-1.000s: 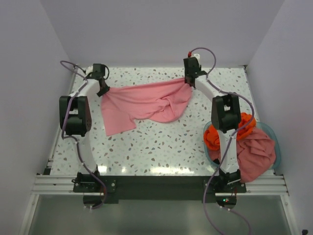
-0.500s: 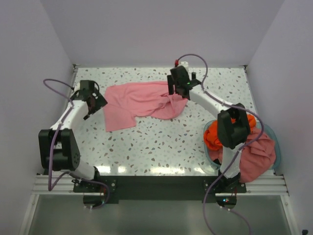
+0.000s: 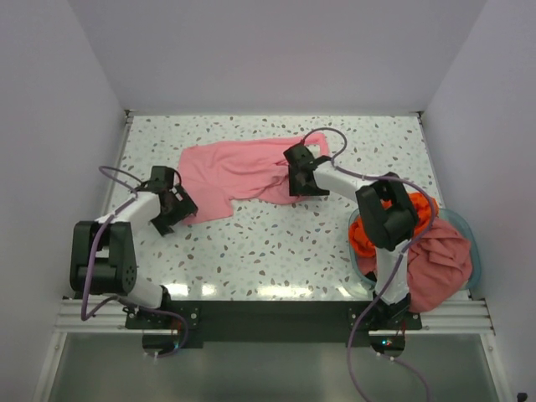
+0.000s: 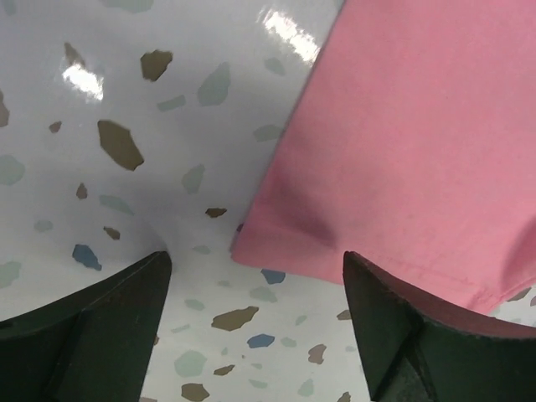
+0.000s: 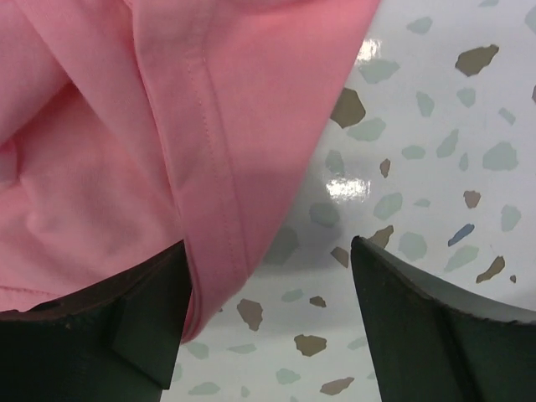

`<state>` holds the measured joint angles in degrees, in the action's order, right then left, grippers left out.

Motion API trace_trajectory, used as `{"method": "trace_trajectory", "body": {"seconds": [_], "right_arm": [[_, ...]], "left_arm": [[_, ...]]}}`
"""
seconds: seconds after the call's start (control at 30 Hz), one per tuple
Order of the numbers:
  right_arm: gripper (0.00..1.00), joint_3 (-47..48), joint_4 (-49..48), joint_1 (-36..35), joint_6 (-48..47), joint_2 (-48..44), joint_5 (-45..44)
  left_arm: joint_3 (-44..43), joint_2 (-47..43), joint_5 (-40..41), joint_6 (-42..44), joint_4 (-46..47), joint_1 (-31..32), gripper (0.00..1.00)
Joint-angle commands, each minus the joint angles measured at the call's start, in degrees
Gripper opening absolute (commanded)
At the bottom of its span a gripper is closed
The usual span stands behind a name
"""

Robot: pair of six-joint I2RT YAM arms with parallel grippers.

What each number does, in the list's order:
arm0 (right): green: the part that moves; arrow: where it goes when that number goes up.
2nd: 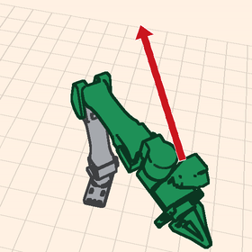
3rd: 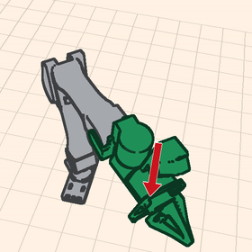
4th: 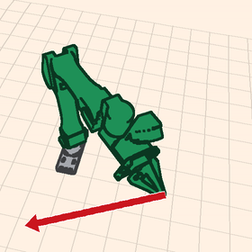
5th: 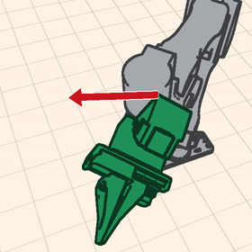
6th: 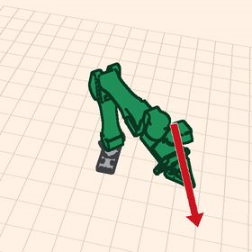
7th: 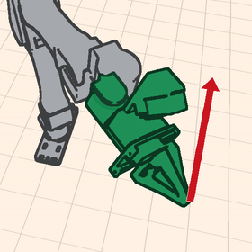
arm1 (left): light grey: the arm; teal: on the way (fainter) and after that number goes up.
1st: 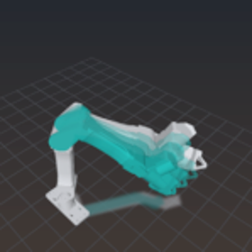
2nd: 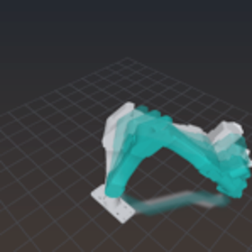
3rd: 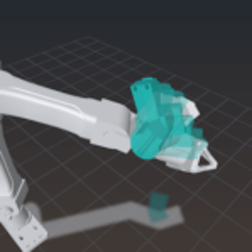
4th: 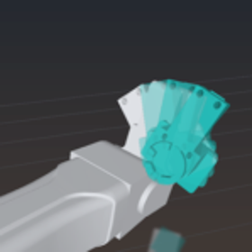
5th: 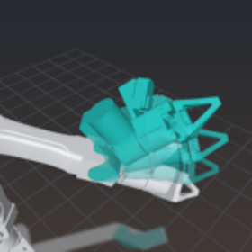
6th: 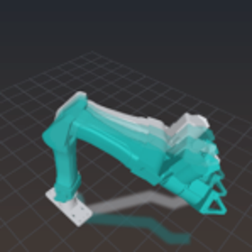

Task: Fold and stack the t-shirts
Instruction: Flatten the tshirt out

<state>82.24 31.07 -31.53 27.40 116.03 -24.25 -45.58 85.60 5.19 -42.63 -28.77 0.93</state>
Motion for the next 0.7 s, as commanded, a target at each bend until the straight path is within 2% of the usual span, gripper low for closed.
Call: {"method": "trace_trajectory", "body": {"seconds": [0.0,0.07,0.1,0.17,0.2,0.27,0.5,0.53,0.67], "right_arm": [[0.77,-3.9,-0.2,-0.4,3.8,-1.9,-0.1],[0.68,-4.8,1.4,-0.3,6.3,-2.8,-2.1],[0.64,-6.2,3.1,-0.2,7.5,-3.4,-4.7],[0.60,-8.3,4.2,-0.1,11.2,-6.6,-6.9],[0.60,-11.0,4.6,0.4,12.5,-8.0,-7.6],[0.59,-13.8,4.7,1.3,15.6,-11.5,-8.4],[0.52,-25.0,1.0,5.6,19.1,-20.8,-6.3],[0.45,-25.6,0.6,5.8,19.1,-21.7,-6.0],[0.39,-26.8,-0.9,6.6,16.6,-23.9,-4.1]], "left_arm": [[-1.6,4.6,-2.4,-1.2,5.0,0.7,0.85],[-2.2,7.4,-2.7,-1.6,4.8,0.9,0.73],[-2.2,8.0,-2.8,-1.8,5.2,0.9,0.59],[-1.9,8.8,-2.6,-2.2,5.8,1.3,0.44],[-1.5,8.8,-2.5,-2.3,6.4,1.4,0.26],[-1.2,9.1,-1.5,-2.8,6.3,1.4,0.00],[-0.3,5.6,3.6,-3.1,5.1,1.4,0.00],[-0.4,5.1,5.6,-3.5,4.5,1.4,0.00],[-0.2,1.7,8.1,-3.9,3.2,1.3,0.00]]}}
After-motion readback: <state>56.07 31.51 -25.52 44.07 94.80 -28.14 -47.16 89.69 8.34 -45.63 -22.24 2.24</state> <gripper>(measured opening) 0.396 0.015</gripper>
